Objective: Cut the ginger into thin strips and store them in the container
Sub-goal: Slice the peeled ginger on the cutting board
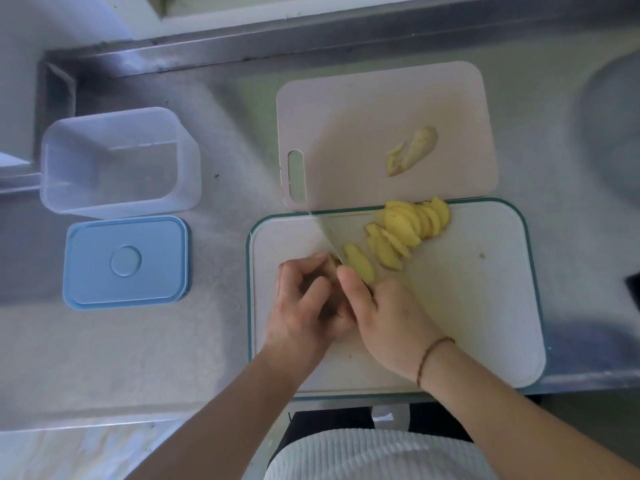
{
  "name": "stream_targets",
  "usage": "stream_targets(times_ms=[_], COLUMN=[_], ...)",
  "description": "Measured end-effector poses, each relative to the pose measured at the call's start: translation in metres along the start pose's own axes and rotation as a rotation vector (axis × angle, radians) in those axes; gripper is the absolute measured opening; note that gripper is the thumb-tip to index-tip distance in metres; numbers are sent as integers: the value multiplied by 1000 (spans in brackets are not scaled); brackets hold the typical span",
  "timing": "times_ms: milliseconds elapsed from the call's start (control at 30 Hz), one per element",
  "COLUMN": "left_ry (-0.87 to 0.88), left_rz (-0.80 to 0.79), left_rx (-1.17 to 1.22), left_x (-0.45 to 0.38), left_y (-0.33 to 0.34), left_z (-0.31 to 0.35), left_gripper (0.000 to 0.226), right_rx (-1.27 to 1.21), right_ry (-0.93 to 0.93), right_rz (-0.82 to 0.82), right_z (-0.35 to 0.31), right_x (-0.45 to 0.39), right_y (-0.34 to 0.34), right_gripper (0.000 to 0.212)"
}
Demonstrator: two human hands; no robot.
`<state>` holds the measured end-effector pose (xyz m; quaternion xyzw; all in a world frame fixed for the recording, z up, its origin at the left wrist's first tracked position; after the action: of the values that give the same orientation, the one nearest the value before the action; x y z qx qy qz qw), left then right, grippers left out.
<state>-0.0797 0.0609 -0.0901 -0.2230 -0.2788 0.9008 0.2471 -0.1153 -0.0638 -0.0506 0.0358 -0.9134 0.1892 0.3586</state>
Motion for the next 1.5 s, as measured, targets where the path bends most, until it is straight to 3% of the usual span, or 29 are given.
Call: stream_targets(times_ms=[267, 467, 900, 1100, 1333, 1500], left_ry=[49, 44, 24, 39, 21, 13], left_rz=[68, 72, 66, 52, 42, 34], left_rx=[-71, -32, 22, 19, 2, 16], left_x=[-6, -1, 1, 0, -4, -4], left_y=[-4, -4, 1, 2, -1, -1], left_z=[12, 9, 3, 6, 11, 10], left_gripper=[24, 22, 21, 5, 30, 29], right_rx=[-184, -26, 36, 32, 83, 108], right_ry=[114, 14, -17, 6, 24, 24], right_rz=[-2, -34, 10, 29, 20, 39], right_z=[27, 4, -6, -5, -7, -3], right_x=[25, 50, 64, 61, 43, 45], right_y=[-45, -17, -5, -3, 4, 4], right_gripper=[62, 63, 59, 59, 65, 66])
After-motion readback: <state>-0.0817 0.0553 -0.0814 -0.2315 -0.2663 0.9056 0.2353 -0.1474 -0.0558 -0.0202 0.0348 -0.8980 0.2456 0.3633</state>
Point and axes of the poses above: each hand's wrist, its own x-axis away from the middle knuckle, its own y-axis out of the palm, z = x × y, the point moved 5 cm from there along -x, towards the middle knuckle, and after that the axes turned 6 degrees about -z, right-handed, at the moved point
